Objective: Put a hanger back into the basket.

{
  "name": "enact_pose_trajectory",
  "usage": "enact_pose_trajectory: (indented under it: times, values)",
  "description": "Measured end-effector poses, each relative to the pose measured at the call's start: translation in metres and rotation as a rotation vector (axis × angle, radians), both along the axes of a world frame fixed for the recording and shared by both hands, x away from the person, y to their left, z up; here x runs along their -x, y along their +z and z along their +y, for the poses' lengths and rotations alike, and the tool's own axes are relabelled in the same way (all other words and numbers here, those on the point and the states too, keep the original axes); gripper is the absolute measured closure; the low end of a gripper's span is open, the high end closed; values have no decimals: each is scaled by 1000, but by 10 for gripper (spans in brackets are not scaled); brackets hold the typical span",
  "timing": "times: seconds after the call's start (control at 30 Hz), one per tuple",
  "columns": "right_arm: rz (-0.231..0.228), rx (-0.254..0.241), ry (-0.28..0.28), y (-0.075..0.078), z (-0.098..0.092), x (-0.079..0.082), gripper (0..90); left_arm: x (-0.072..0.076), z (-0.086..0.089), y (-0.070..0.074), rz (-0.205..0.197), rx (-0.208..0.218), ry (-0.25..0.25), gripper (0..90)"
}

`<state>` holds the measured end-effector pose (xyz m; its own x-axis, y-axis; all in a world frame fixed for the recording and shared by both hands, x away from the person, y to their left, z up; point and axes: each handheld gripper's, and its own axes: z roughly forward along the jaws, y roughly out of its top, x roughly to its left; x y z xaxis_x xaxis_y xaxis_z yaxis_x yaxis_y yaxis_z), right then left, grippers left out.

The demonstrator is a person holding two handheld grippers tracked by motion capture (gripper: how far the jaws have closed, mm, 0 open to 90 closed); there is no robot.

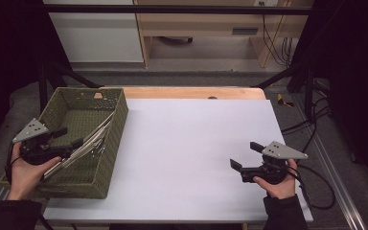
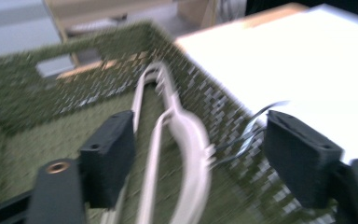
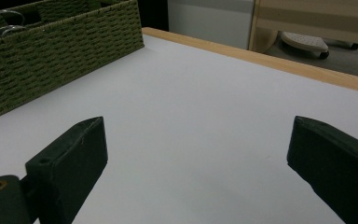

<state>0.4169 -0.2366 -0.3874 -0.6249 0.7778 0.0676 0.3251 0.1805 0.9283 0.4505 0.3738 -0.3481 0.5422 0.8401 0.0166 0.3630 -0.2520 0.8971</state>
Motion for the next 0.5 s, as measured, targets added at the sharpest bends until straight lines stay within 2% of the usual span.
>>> enact_pose_trajectory:
  times: [0.03, 0.07, 0.1, 0.17, 0.2, 0.27, 0.33, 0.37, 0.4, 0.43, 0.5]
  values:
    - [-2, 1, -1, 0, 0, 0, 51, 8, -9, 4, -23, 41, -3, 189]
    - [-2, -1, 0, 0, 0, 0, 51, 8, -9, 4, -23, 41, -3, 163]
    - [-5, 0, 2, 0, -1, 0, 50, 15, -19, 6, -36, 58, -13, 137]
    - [-7, -3, -1, 1, -2, 1, 50, 19, -25, 7, -44, 68, -16, 109]
    - [-10, -4, -1, 1, -2, 1, 50, 25, -36, 7, -59, 101, -31, 101]
    - [-11, -1, 5, 1, -3, 1, 49, 30, -46, 6, -77, 136, -48, 96]
    - [-8, -7, 0, 1, -3, 1, 49, 32, -51, 5, -81, 138, -60, 95]
    - [-9, -9, 0, 1, -4, 1, 48, 35, -62, 4, -94, 140, -73, 95]
    - [-12, -6, 4, 1, -5, 1, 48, 35, -62, 4, -94, 140, -73, 95]
    - [-9, -15, -5, 1, -5, 1, 48, 38, -71, 2, -109, 138, -85, 95]
    - [-9, -13, -1, 0, -6, 1, 48, 39, -75, 0, -112, 140, -92, 95]
